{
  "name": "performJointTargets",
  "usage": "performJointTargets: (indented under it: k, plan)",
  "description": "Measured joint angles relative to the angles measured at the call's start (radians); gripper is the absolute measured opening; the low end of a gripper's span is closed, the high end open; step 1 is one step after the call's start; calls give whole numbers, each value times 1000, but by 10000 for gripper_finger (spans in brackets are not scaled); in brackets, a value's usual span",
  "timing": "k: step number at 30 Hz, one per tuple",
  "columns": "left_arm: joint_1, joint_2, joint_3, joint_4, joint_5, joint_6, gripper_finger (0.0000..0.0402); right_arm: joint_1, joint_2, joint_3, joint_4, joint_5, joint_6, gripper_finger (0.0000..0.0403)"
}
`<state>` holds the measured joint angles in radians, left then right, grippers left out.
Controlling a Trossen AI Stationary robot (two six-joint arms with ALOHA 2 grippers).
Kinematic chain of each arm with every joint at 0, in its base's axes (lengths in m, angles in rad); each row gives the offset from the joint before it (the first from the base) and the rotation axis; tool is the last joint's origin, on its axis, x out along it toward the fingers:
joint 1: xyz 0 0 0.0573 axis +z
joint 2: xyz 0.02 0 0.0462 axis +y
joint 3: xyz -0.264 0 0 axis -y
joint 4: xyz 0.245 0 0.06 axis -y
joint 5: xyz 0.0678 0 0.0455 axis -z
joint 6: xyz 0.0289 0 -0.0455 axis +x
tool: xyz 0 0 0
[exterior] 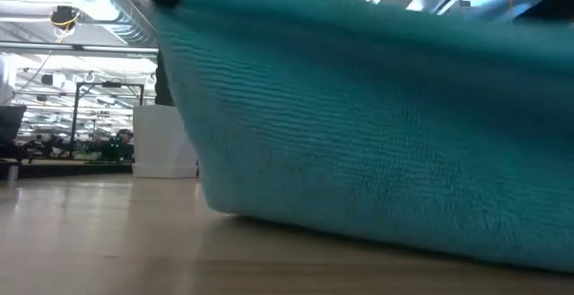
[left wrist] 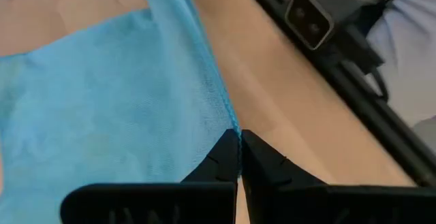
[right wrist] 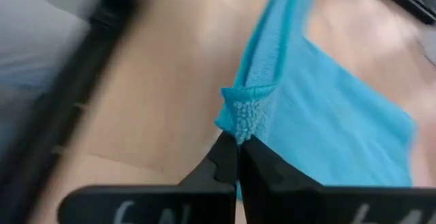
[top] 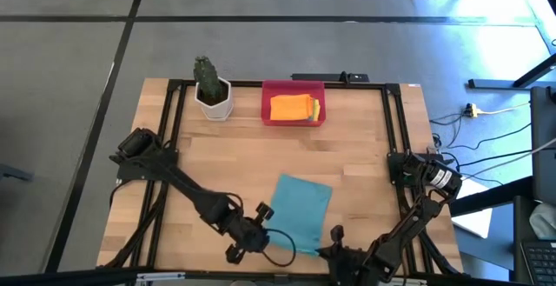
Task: Fold microfiber towels
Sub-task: Fold the blue microfiber cloth
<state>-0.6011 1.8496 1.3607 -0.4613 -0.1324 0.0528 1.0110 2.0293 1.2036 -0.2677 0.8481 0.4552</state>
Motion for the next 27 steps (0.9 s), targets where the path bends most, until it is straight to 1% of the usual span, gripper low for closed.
performJointTargets:
  k: [3, 5, 8, 11, 14, 17, 19, 22, 24, 27]
  plan:
    - [25, 0, 0, -13, 0, 26, 0, 0, -1, 0, -121, 48, 138, 2]
    - [57, 0, 0, -26, 24, 45, 0, 9, -14, -9, -173, 83, 203, 2]
    - [114, 0, 0, -18, 80, 74, 0, 29, -70, -88, -147, 124, 286, 2]
    - [163, 0, 0, -12, 111, 97, 0, 41, -143, -221, -20, 152, 329, 2]
    - [200, 0, 0, -18, 125, 116, 0, 30, -217, -363, 182, 149, 324, 2]
    - [234, -2, -17, -11, 160, 135, 0, -13, -265, -497, 415, 80, 287, 2]
    - [252, -20, -58, 4, 175, 134, 0, -44, -280, -573, 580, 35, 247, 2]
    - [272, -65, -160, 97, 184, 105, 0, -75, -280, -653, 791, 2, 190, 2]
    - [278, -102, -238, 187, 183, 88, 0, -95, -280, -679, 857, -12, 168, 2]
    - [288, -149, -315, 266, 166, 86, 0, -125, -280, -697, 875, 0, 152, 2]
